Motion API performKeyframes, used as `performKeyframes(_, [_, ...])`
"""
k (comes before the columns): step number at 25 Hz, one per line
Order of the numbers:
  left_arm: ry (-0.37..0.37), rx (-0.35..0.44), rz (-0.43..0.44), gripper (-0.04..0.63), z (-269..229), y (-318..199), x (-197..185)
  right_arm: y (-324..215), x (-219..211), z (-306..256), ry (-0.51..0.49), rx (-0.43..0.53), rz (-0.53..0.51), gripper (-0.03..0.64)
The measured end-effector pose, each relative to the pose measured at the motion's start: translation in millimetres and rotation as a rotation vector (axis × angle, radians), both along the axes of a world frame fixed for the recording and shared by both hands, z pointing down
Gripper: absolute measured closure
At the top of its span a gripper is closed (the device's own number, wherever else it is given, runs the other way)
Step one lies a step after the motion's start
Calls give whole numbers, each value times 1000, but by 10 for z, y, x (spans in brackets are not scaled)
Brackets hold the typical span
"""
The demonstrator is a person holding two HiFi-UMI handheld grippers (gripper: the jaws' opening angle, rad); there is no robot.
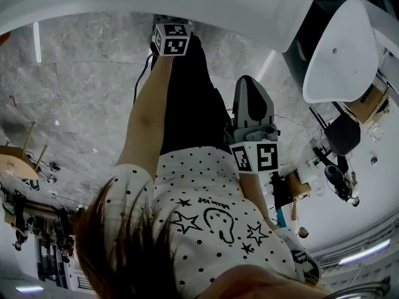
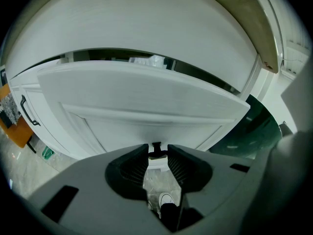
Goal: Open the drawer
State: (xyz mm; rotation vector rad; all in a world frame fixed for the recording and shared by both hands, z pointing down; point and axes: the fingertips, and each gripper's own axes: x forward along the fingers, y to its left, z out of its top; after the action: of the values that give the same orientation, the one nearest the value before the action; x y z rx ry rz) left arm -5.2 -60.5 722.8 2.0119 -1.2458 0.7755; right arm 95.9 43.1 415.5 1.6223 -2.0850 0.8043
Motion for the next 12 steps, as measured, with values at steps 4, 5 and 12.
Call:
performKeyframes(4, [3,1,2,471,-18,16,5,-10,-12,-11,-1,-1,-7,601])
performKeyframes(5, [3,1,1,471,-17,20,0,-10,-20,-9,-1,-1,-9,601])
performKeyframes(12, [3,3,-2,471,-27,66,-56,22,-85,-3,0,-2,-17,601])
